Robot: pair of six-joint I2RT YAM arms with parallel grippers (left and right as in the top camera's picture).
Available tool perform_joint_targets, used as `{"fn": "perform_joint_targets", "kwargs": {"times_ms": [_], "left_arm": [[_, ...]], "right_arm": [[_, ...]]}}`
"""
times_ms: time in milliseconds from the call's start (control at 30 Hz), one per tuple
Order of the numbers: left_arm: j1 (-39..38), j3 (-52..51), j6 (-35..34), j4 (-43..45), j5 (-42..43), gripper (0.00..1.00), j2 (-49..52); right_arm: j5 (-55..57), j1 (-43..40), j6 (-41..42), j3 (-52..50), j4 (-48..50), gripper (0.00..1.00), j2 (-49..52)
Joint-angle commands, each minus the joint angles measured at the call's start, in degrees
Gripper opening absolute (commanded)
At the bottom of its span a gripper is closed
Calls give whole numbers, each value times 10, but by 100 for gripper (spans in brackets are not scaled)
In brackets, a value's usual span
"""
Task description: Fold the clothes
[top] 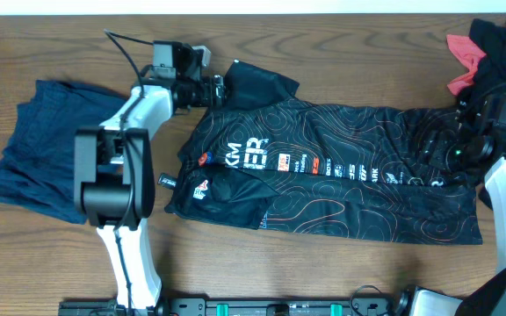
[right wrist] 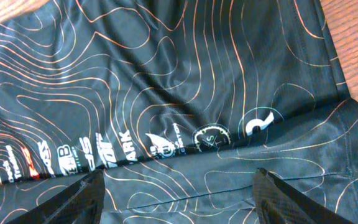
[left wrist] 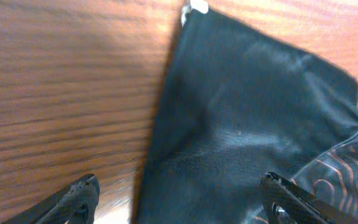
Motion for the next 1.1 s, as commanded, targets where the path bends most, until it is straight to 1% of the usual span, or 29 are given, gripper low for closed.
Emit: {"fn": "perform_joint_targets", "kwargs": {"times_ms": [0,33,67,100,133,167,200,233,300,367,467,533,700,767,867,933,1000,1067], "left_arm": [[-19,16,8,6,19,84,17],[-25,16,8,6,19,84,23],[-30,16,8,5,19,81,27],[-37,16,8,4,19,73,32],[-41,16,8,2,19,62,35],[-45,16,7,0,15,45,35],[-47,16,7,0,13,31,35],[-48,17,5,0,13,22,33],[-47,17,-1,0,8,14,25],[-41,17,-25,0,-9,10,12],[-29,17,-45,-3,-9,8,-14],[-22,17,-52,-12,-8,8,-35],[-19,17,-51,-56,-8,8,-76],[-20,17,-51,-73,-8,8,-80],[-21,17,-51,-104,-8,8,-79],[-22,17,-51,-123,-8,8,-79],[-22,17,-51,-139,-8,8,-79],[-22,17,-51,-154,-9,8,-79]], "right_arm": [[-4,6,-8,2,0,75,-2],[-4,6,-8,2,2,75,-2],[-4,6,-8,2,4,74,-2],[-4,6,-8,2,8,74,-2],[-4,6,-8,2,10,73,-2],[-4,6,-9,2,14,71,-2],[-4,6,-9,2,19,68,-2],[-4,6,-9,2,24,66,-2],[0,6,-9,2,46,62,-1],[0,6,-14,2,80,57,5],[1,5,-24,2,138,56,22],[5,5,-39,2,188,61,44],[59,5,-40,2,312,62,123],[61,5,-41,3,360,66,154],[73,4,-33,3,433,68,204],[93,4,-8,3,467,72,230],[90,2,-1,3,505,72,257],[95,1,1,4,522,72,277]]}}
